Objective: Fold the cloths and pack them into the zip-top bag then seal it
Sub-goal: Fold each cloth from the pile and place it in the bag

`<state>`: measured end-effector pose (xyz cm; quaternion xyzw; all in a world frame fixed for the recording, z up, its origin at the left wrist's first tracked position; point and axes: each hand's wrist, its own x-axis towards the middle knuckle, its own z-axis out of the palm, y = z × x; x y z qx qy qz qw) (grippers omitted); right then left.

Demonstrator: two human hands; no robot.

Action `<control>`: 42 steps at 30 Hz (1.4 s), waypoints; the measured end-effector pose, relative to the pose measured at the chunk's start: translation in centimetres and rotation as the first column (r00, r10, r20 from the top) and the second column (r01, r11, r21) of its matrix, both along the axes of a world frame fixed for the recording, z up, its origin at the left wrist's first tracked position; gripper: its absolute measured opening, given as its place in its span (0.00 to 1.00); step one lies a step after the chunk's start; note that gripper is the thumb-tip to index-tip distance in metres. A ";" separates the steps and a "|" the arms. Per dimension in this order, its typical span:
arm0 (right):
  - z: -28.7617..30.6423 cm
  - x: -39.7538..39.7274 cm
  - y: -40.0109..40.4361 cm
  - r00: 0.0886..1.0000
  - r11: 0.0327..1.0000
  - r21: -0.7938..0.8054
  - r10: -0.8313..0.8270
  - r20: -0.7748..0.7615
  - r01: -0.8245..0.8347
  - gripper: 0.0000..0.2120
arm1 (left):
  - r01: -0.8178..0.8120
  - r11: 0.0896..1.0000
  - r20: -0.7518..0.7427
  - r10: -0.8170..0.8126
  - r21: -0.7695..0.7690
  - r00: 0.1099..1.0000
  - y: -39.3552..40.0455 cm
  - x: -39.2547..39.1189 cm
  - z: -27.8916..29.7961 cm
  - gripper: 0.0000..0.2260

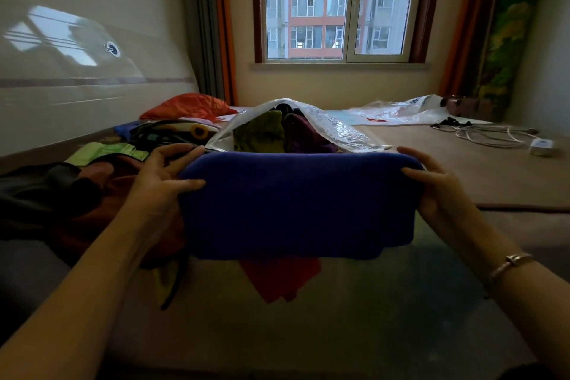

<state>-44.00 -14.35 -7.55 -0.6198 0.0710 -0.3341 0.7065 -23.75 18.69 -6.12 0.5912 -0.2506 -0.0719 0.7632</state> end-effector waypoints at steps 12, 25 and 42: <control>-2.4 2.6 -1.7 0.835 0.983 0.001 -0.156 -0.528 0.185 0.08 | -0.027 0.964 -0.237 0.092 0.263 0.967 -4.7 1.9 -3.2 0.25; -1.9 1.6 -1.9 0.721 0.632 -0.774 -0.553 -0.417 0.036 0.08 | -0.255 0.514 0.399 -0.190 0.819 0.897 -4.4 1.9 -2.2 0.13; -1.6 2.8 -0.4 0.788 0.630 -0.682 -0.602 -0.127 0.371 0.08 | -0.418 0.811 0.584 0.119 0.410 0.803 -5.8 -0.4 -1.7 0.11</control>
